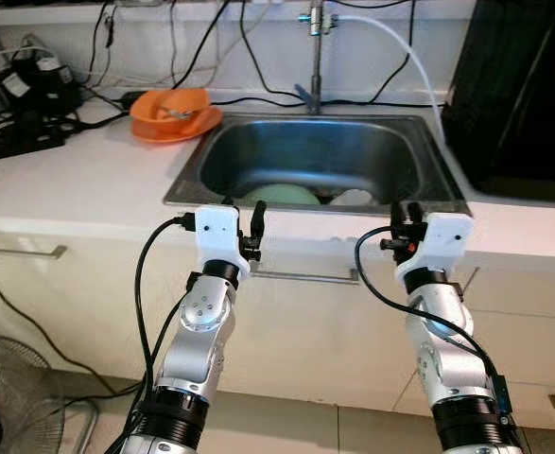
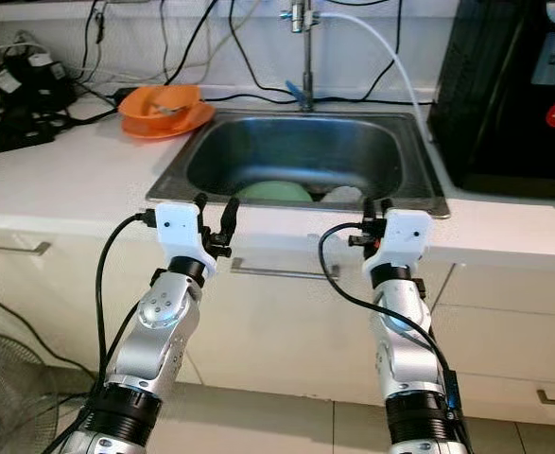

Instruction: Kitchen organization

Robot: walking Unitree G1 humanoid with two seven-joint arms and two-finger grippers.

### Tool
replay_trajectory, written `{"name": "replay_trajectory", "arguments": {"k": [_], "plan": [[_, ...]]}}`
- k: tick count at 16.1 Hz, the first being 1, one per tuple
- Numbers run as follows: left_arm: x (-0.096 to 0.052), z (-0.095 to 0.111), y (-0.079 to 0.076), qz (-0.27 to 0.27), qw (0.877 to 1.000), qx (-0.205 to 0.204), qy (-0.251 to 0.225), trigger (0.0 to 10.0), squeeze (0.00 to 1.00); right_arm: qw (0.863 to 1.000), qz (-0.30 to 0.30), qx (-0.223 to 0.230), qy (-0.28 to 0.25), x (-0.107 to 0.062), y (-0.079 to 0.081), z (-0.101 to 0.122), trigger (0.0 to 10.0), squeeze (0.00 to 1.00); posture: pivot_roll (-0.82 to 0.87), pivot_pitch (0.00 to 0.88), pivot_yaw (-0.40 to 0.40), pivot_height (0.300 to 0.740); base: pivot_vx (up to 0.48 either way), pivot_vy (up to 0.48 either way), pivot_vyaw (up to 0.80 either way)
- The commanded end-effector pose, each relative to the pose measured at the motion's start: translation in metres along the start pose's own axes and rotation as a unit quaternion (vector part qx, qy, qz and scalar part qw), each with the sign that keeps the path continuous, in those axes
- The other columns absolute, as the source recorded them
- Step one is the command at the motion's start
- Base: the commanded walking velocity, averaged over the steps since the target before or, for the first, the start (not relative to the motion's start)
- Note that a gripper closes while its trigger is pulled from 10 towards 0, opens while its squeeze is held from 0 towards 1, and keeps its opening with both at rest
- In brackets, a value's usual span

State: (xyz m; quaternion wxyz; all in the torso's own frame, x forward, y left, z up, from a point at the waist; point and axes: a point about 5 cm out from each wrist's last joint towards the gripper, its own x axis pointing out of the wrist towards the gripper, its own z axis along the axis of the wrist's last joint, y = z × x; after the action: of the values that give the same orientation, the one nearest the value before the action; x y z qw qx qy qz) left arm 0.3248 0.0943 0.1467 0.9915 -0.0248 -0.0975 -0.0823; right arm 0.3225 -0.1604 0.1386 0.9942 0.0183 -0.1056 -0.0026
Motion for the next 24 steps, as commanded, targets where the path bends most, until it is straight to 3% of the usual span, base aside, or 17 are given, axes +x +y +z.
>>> {"name": "replay_trajectory", "arguments": {"k": [1, 4, 6, 14, 24], "plan": [[-0.001, -0.001, 0.003, 0.005, 1.0, 0.011, -0.003, 10.0, 0.0, 1.0, 0.002, 0.002, -0.006, 0.002, 0.002, 0.002, 10.0, 0.0, 0.03, 0.019, 0.061, 0.74, 0.0, 0.0, 0.0], [-0.005, 0.001, 0.005, 0.016, 0.999, 0.007, -0.034, 10.0, 0.0, 0.999, -0.001, -0.024, -0.046, -0.001, 0.001, 0.006, 10.0, 0.0, 0.03, 0.019, 0.062, 0.74, 0.0, 0.0, 0.0], [-0.008, 0.001, 0.009, 0.018, 0.998, 0.039, -0.054, 10.0, 0.0, 0.997, -0.007, -0.04, -0.066, -0.005, 0.001, 0.006, 10.0, 0.0, 0.03, 0.021, 0.063, 0.74, 0.0, 0.0, 0.0], [-0.017, -0.012, 0.018, 0.031, 0.996, 0.058, -0.059, 10.0, 0.0, 0.995, -0.03, -0.06, -0.074, -0.014, -0.001, -0.006, 10.0, 0.0, 0.03, 0.022, 0.067, 0.74, 0.0, 0.0, 0.0], [-0.015, -0.01, 0.026, 0.038, 0.995, 0.069, -0.067, 10.0, 0.0, 0.994, -0.039, -0.06, -0.086, -0.011, -0.002, -0.003, 10.0, 0.0, 0.03, 0.019, 0.065, 0.74, 0.0, 0.0, 0.0]]}}
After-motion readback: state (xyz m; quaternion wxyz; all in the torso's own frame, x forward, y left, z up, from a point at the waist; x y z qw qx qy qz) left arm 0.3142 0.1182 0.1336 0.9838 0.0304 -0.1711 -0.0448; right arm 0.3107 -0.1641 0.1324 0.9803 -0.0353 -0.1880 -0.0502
